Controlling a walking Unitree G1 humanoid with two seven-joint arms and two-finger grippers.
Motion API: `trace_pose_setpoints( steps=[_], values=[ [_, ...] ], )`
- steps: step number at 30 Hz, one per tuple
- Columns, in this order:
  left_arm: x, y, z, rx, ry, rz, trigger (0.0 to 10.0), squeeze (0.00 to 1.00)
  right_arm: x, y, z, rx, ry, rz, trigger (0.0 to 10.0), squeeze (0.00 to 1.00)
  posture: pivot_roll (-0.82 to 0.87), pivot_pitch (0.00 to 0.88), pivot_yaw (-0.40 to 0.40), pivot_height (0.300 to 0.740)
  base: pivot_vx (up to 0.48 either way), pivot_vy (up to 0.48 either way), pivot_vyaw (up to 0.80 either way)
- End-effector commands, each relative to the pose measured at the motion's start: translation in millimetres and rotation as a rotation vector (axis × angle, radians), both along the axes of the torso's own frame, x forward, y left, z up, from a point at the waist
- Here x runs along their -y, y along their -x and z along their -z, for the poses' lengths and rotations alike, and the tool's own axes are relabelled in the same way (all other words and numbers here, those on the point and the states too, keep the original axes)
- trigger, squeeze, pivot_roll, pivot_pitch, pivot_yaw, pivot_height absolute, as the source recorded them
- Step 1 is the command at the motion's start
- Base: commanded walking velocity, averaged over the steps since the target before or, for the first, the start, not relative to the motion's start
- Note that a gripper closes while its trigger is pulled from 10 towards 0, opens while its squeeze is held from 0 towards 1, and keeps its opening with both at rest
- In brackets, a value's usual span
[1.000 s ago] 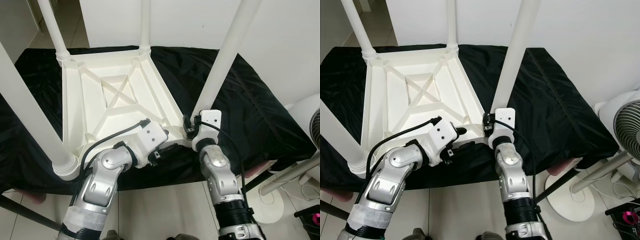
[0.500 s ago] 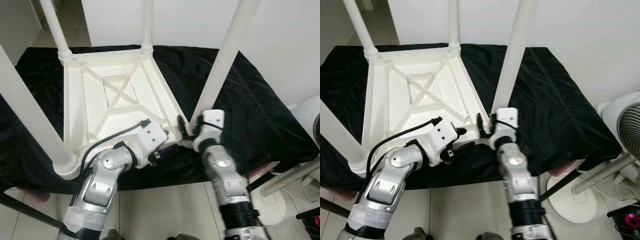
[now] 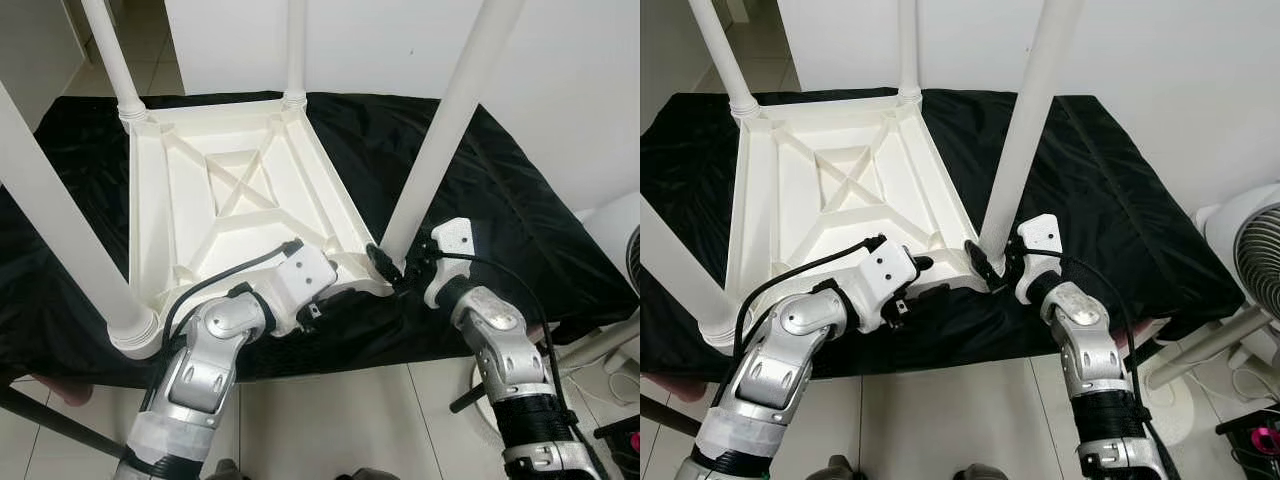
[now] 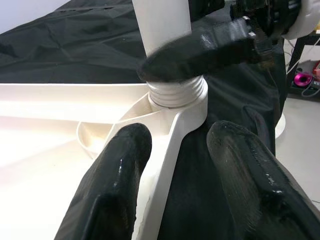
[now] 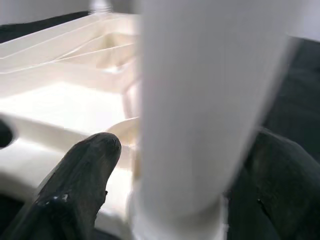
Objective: Building children table
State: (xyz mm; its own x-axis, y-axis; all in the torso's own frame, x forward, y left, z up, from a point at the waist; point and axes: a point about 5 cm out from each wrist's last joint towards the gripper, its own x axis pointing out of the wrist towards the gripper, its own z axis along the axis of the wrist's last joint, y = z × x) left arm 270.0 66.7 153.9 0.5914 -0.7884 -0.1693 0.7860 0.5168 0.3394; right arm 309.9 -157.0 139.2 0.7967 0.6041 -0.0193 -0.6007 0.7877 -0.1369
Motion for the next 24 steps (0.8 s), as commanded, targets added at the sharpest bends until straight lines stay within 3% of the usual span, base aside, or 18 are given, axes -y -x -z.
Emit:
trace_pose_setpoints(
  steps=[1, 6, 7, 8, 9, 10, 20, 21, 24],
  values=[
    [0.0, -6.5, -3, 0.055, 0.022, -0.11, 10.0, 0.0, -5.2, -6.5, 3, -0.021, 0.04, -0.088, 10.0, 0.0, -0.08, 0.0, -0.004, 0.74, 0.0, 0.0, 0.0],
    [0.2, -7.1, -3, 0.058, 0.014, -0.109, 10.0, 0.0, -6.4, -14.8, 5, -0.032, 0.065, -0.116, 10.0, 0.0, -0.08, 0.0, -0.002, 0.74, 0.0, 0.0, 0.0],
    [0.4, -6.8, -2, 0.06, 0.01, -0.11, 10.0, 0.0, -5.9, -15.7, 6, -0.038, 0.073, -0.123, 2.9, 0.0, -0.08, 0.0, -0.007, 0.74, 0.0, 0.0, 0.0],
    [0.4, -6.8, -2, 0.06, 0.01, -0.11, 10.0, 0.0, -5.9, -15.7, 6, -0.038, 0.073, -0.123, 2.9, 0.0, -0.08, 0.0, -0.007, 0.74, 0.0, 0.0, 0.0],
    [0.7, -6.6, -2, 0.06, 0.009, -0.11, 10.0, 0.0, -5.4, -16.4, 7, -0.042, 0.083, -0.127, 2.0, 0.0, -0.08, 0.0, -0.008, 0.74, 0.0, 0.0, 0.0],
    [0.8, -6.4, -2, 0.06, 0.008, -0.112, 10.0, 0.0, -4.6, -16.5, 9, -0.05, 0.087, -0.129, 0.0, 0.0, -0.08, 0.0, -0.011, 0.74, 0.0, 0.0, 0.0],
    [-1.4, -4.6, 0, 0.055, 0.007, -0.127, 10.0, 0.0, -0.3, -12.9, 18, -0.077, 0.069, -0.125, 0.0, 0.0, -0.08, 0.0, -0.024, 0.74, 0.0, 0.0, 0.0],
    [-1.7, -4.0, 0, 0.053, 0.007, -0.128, 10.0, 0.0, -1.0, -14.7, 19, -0.072, 0.045, -0.076, 10.0, 0.0, -0.08, 0.0, -0.023, 0.74, 0.0, 0.0, 0.0],
    [-1.5, -4.2, 1, 0.05, 0.006, -0.13, 10.0, 0.0, -6.0, -13.8, 19, -0.048, 0.014, 0.007, 10.0, 0.0, -0.08, 0.005, -0.025, 0.74, 0.0, 0.0, 0.0]
  ],
)
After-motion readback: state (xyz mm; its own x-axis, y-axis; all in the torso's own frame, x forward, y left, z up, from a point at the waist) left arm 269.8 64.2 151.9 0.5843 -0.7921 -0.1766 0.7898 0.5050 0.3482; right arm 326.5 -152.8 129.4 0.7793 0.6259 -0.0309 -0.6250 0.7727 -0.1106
